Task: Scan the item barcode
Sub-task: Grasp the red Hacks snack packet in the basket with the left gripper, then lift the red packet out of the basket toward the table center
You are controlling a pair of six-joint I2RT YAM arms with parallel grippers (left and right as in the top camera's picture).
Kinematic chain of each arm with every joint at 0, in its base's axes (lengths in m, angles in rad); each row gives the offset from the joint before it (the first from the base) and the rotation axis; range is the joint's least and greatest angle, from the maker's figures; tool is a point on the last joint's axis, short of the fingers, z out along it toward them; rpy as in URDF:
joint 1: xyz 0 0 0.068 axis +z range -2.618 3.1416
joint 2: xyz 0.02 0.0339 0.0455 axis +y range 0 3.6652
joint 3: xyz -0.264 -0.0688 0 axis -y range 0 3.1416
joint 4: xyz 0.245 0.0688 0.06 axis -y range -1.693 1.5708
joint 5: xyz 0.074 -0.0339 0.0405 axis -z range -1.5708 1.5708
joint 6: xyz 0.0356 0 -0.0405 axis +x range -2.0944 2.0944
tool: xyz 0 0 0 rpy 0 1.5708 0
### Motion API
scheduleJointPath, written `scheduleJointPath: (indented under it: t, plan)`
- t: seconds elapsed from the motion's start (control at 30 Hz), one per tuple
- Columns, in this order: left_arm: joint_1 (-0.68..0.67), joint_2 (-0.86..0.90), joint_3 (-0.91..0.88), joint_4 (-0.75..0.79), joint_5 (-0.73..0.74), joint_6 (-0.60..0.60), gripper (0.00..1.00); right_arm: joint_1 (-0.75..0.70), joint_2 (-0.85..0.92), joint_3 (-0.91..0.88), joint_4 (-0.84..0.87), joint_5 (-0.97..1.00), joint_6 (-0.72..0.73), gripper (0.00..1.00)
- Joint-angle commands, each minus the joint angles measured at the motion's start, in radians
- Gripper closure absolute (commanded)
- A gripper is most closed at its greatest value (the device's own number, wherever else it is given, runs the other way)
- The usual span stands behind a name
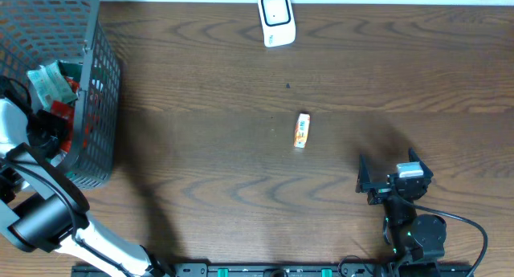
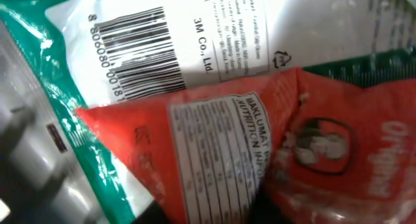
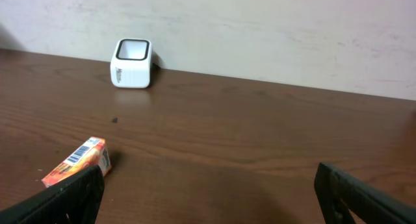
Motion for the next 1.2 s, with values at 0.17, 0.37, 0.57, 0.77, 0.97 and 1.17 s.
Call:
scheduleJointPath:
  t: [0.17,0.37,0.57,0.77,0.97,1.17]
  plan:
    - [0.003,-0.081,0.011,-0.012,0.009,0.006,0.92,-0.002,-0.004,-0.001,-0.004,0.006,-0.005,0.01]
    - [0.003,-0.312,0.012,-0.011,0.008,-0.002,0.93,-0.002,-0.004,-0.001,-0.004,0.006,-0.005,0.01]
    - [0.003,-0.594,0.012,-0.010,0.013,-0.055,0.93,-0.002,-0.004,-0.001,-0.004,0.006,-0.005,0.01]
    - [-0.003,-0.860,0.012,-0.013,0.178,-0.059,0.92,-0.002,-0.004,-0.001,-0.004,0.006,-0.005,0.01]
    - [-0.130,-0.995,0.008,-0.155,0.316,-0.059,0.93,-0.002,-0.004,-0.001,-0.004,0.006,-0.005,0.01]
    - [-0.319,-0.999,-0.079,-0.231,0.315,-0.074,0.93,-0.002,-0.004,-0.001,-0.004,0.006,-0.005,0.01]
